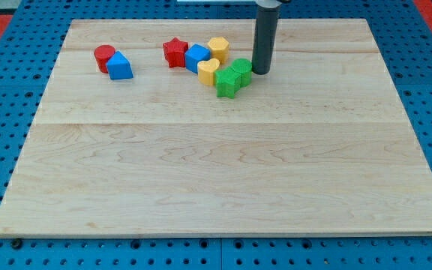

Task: Move the yellow heart into the green circle

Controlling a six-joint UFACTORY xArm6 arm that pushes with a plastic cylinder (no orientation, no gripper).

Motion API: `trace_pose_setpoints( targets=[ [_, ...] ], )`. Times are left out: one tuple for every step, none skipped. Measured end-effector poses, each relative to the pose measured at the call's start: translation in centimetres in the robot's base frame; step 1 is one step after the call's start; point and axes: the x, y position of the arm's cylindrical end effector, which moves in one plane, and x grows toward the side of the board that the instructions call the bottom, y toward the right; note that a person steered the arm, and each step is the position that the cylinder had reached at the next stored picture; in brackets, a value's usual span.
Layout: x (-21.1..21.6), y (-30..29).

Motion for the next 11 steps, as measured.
trace_pose_setpoints(
  targets=[
    [0.7, -1.6],
    [1.7, -3.2],
    [2.4, -4.4],
    [1.2, -2.5],
    [-7.0, -0.8],
    [-12.0, -3.9],
    [-13.1, -9.6],
    [-13.1, -10.1],
    [-13.1, -9.5],
    [-12.8, -7.6],
    [-9.4, -7.3]
  ],
)
